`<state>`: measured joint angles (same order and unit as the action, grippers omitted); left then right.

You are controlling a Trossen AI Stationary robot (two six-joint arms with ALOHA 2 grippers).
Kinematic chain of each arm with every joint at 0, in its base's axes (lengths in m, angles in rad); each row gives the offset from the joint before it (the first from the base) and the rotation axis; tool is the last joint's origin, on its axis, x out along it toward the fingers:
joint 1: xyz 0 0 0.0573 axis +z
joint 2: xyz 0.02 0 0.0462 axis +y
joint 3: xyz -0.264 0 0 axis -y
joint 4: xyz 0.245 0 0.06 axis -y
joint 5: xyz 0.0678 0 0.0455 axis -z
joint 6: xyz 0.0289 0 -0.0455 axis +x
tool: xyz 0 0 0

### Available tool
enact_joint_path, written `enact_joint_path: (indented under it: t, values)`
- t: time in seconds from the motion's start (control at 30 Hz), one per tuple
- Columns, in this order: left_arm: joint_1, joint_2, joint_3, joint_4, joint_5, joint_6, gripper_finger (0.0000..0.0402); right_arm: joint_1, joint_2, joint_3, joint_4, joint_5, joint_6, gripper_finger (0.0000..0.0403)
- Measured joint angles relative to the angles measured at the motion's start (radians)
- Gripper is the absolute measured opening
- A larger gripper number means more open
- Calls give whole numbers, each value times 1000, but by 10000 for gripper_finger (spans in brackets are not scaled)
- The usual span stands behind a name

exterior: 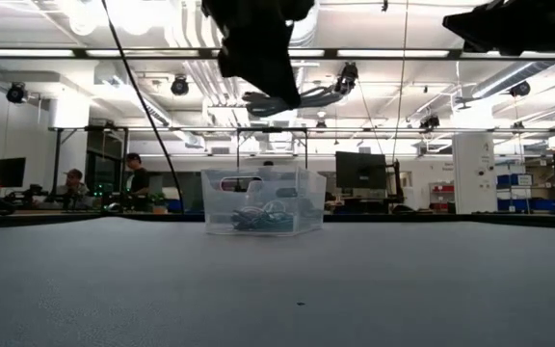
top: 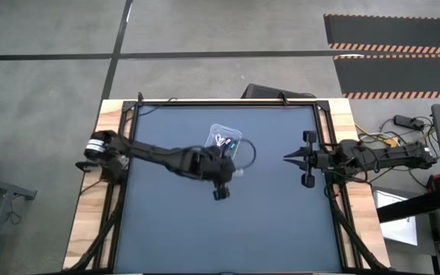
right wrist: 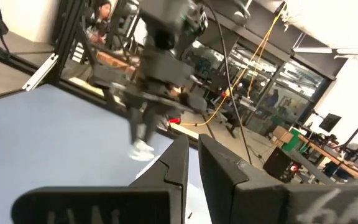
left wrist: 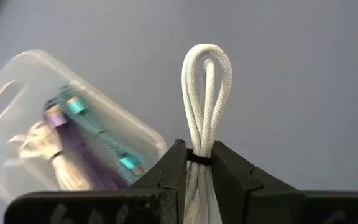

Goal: Pick and place USB-C Cables
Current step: Put the white USB cable into the transparent bin

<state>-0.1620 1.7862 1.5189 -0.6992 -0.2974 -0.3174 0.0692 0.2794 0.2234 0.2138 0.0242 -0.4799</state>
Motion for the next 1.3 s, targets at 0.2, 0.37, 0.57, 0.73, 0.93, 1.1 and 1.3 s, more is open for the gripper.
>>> enact_joint_path:
  t: [0.2, 0.37, 0.57, 0.73, 0.93, 1.1, 1.3]
  values:
    - [118, -6, 17, -27, 0, -145, 42, 0, -4, 0, -1, 1, -3, 27]
    - [203, -6, 15, -35, 1, -239, 42, 0, -11, 0, -5, 1, -4, 27]
    - [269, -6, 14, -51, 4, -280, 42, 0, -11, 0, -16, 3, -11, 27]
    - [290, -3, 14, -50, 5, -303, 42, 0, -11, 0, -19, 7, -13, 27]
    - [294, 15, 13, -40, 6, -305, 42, 0, -11, 0, -22, 30, -15, 27]
    - [293, 44, 12, -40, 9, -305, 42, 0, -11, 0, -23, 30, -15, 27]
    - [294, 81, 12, -45, 9, -305, 42, 0, -10, 0, -23, 31, -17, 27]
